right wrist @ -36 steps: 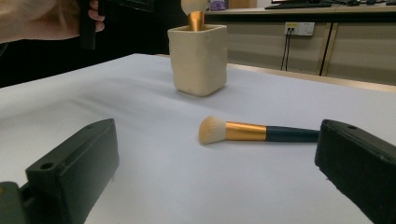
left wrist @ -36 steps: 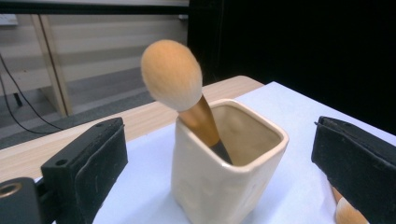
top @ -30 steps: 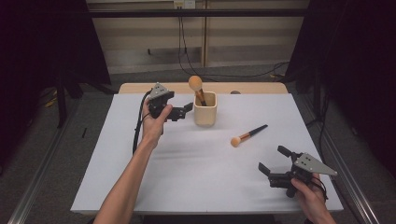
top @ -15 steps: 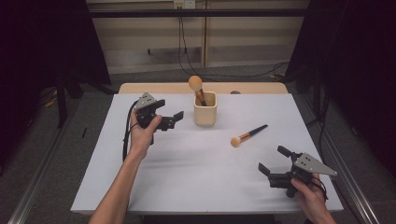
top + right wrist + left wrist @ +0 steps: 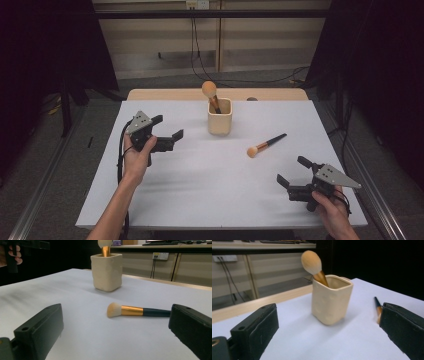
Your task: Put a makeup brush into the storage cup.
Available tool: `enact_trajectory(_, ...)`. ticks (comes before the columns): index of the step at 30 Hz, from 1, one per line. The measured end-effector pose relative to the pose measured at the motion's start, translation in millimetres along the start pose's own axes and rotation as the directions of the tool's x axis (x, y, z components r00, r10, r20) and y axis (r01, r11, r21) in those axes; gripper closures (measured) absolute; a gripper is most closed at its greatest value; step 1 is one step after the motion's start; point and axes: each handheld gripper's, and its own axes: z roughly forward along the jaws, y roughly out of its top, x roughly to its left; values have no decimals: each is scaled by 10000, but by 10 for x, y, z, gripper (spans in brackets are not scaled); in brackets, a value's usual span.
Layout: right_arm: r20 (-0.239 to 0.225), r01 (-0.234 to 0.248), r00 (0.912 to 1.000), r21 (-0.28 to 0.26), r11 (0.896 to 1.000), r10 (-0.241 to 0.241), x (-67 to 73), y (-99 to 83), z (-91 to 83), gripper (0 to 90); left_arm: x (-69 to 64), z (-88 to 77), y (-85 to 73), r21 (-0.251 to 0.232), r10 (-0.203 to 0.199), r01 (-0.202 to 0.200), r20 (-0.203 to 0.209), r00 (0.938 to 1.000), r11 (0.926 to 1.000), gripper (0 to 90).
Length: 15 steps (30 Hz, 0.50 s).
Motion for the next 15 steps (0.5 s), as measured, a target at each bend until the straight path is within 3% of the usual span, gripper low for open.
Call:
enact_trajectory(2, 8, 3, 10000, -8, 10000, -3, 1, 0, 0, 0, -30, -44, -38, 175, 162, -162, 16, 9999, 9997, 22)
enact_trajectory(9, 24, 3, 10000, 0, 10000, -3, -4, -1, 4, 0, -141, -203, -162, 30, 239, -240, 179, 9996, 9997, 24)
enact_trajectory(14, 38, 0, 10000, -15, 10000, 1, -1, 1, -3, 0, -177, -305, -281, 130, -216, 214, 151, 9997, 9997, 33)
enact_trajectory(15, 40, 6, 10000, -15, 10000, -6, -2, 2, -3, 0, -208, -332, -294, 174, -92, 90, 163, 9998, 9998, 32)
